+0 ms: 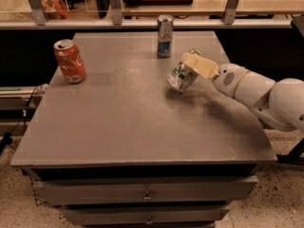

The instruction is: Place 7up can upright

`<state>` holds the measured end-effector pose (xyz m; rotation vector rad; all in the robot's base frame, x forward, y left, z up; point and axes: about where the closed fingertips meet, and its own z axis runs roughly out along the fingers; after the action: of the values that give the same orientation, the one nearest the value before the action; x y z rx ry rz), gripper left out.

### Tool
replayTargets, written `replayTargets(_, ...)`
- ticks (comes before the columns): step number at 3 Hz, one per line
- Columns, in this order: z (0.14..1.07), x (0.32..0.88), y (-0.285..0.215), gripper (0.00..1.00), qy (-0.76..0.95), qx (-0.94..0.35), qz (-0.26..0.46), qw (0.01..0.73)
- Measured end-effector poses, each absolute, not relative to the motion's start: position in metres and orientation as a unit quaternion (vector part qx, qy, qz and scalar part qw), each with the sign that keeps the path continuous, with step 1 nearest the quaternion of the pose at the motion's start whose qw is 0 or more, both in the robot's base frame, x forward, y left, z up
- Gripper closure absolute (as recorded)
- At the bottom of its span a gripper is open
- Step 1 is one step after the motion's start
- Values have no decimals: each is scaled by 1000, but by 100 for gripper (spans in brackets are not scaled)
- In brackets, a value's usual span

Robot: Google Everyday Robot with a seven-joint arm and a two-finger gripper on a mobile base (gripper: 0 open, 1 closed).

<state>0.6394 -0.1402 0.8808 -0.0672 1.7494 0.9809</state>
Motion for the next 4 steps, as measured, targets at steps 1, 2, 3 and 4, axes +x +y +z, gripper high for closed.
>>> replayTargets(1,881,639,-140,100,735,-28,412,537)
replayTargets(2,881,639,-140,100,735,-28,412,537)
replayTargets(3,881,639,-140,100,735,-28,412,538)
replayTargets(4,882,639,-140,100,735,-28,412,538)
